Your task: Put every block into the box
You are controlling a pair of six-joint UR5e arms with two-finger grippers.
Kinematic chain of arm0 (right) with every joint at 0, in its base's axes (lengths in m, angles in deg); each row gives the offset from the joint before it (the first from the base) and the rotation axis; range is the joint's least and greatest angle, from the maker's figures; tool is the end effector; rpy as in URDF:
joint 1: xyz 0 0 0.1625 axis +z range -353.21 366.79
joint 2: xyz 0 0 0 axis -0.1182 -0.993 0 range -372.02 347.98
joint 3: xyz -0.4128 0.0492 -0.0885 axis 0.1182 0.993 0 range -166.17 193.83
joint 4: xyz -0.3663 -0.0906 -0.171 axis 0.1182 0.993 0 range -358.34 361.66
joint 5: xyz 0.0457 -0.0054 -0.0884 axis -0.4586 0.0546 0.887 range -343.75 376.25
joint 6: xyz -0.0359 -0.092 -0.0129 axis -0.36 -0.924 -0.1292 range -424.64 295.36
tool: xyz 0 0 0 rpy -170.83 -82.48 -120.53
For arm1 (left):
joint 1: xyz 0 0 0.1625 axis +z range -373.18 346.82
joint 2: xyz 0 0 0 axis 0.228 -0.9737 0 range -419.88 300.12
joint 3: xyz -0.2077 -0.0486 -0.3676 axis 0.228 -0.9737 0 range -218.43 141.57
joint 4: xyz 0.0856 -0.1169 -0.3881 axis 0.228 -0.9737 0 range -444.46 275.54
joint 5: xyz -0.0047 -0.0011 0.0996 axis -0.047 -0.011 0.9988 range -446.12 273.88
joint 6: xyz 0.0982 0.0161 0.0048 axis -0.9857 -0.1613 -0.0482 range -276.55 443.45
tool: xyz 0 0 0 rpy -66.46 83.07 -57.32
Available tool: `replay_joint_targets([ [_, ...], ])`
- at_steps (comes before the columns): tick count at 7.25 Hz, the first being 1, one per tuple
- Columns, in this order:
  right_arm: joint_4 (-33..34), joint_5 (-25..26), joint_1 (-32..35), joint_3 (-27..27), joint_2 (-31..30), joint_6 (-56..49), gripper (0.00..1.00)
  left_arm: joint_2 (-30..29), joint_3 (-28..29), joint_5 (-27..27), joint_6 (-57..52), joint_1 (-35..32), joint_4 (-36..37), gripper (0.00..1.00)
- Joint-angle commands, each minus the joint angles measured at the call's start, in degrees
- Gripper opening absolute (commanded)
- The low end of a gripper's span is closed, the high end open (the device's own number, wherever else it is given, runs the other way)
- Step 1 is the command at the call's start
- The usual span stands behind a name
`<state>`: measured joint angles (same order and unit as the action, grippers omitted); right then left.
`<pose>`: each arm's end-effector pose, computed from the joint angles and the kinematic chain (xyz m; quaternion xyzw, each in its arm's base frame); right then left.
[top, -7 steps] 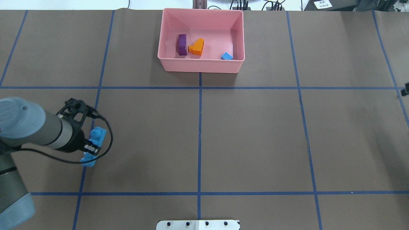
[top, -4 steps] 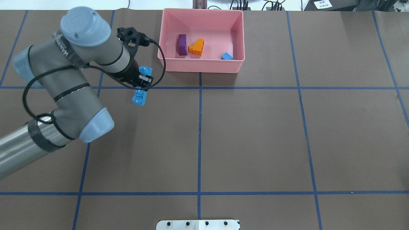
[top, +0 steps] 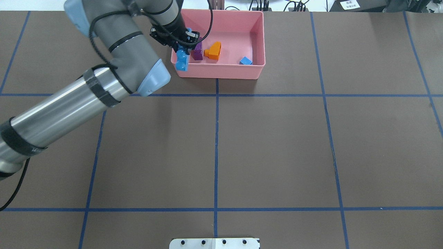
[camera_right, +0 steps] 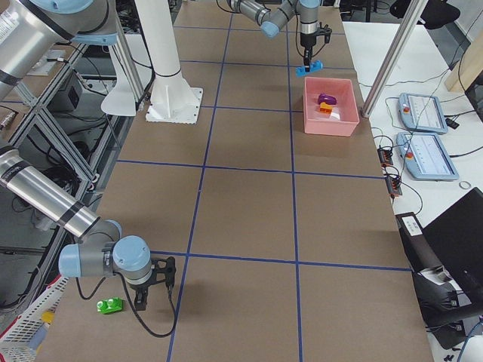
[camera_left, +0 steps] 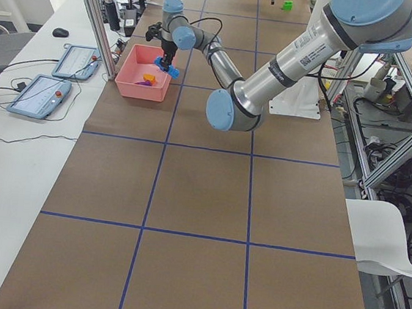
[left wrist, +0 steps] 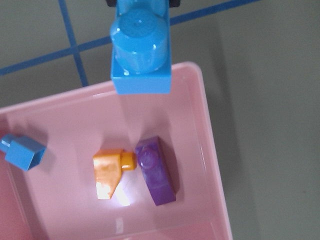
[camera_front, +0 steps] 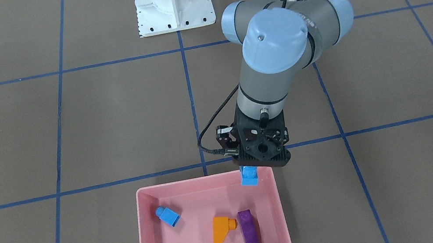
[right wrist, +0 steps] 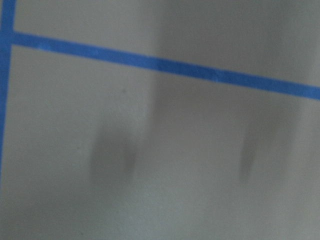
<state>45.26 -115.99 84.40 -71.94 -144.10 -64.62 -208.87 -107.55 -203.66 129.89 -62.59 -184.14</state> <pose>0.0462 -0.0980 0.8352 -0.0383 -0.3583 -0.1007 0.9274 0.4577 -0.6684 0.1249 0.1355 0.4287 0.0510 0.8918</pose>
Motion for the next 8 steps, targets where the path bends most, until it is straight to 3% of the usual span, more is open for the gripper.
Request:
replay_joint_targets([
  [1, -8.17, -2.4, 0.0, 7.88, -0.8, 0.24, 1.0, -6.98, 14.14, 0.72, 2.34, -1.3, -9.62, 0.0],
  [3, -8.18, -2.76, 0.09, 9.73, -1.33, 0.33, 1.0, -9.99, 22.85, 5.8, 5.67, -1.04, -18.4, 0.0],
  [4, -8.27, -2.59, 0.26, 9.92, -2.03, -0.2, 1.0, -12.69, 27.24, 7.22, 5.77, -1.04, -20.54, 0.09],
  [5, -8.88, -2.59, 0.27, 10.1, -2.39, -0.03, 1.0, -13.24, 29.38, 8.63, 5.77, -0.69, -22.91, 0.49],
  [6, -9.66, -2.67, 0.27, 10.62, -2.48, 0.24, 1.0, -13.25, 29.74, 9.95, 5.77, -0.25, -23.71, 0.97],
  [8, -9.67, -2.67, 0.27, 11.93, -2.3, 0.15, 0.97, -13.25, 29.66, 10.05, 5.77, -0.25, -23.72, 0.99],
])
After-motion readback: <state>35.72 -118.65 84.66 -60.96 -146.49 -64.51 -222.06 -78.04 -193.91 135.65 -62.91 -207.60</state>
